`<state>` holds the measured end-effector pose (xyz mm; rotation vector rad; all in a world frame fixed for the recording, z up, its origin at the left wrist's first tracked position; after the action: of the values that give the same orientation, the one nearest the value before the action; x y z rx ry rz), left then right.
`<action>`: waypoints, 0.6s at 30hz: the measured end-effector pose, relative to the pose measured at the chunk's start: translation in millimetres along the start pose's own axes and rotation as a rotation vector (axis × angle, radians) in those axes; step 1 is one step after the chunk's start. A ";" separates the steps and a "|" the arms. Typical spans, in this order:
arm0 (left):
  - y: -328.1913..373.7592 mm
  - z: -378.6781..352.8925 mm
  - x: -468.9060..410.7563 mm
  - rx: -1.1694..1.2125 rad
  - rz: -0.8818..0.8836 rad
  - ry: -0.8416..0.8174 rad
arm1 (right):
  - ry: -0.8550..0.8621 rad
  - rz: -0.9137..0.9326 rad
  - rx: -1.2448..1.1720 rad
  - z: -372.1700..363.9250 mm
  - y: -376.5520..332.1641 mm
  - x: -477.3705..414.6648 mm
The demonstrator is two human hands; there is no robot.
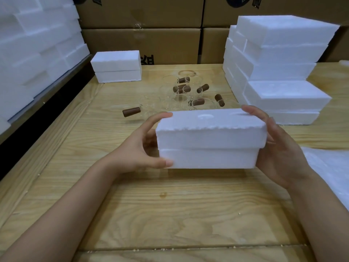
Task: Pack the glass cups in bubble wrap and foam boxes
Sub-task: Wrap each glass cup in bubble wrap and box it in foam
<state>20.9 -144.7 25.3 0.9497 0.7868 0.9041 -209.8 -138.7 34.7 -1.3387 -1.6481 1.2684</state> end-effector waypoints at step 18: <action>-4.4 11.9 2.5 0.149 0.197 -0.198 | 0.135 -0.334 -0.067 -7.9 27.2 -5.7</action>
<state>33.5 -147.7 25.4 1.2444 0.6048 0.9135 -192.3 -141.9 11.9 -1.1029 -1.7431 0.9146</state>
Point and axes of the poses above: each hand's wrist, its own x-axis away from the middle knuckle, its own z-axis out of the back of the hand, y = z × x, the point moved 10 cm from there along -x, towards the middle knuckle, and after that the axes turned 2 degrees about -x, right-handed, at the moved point
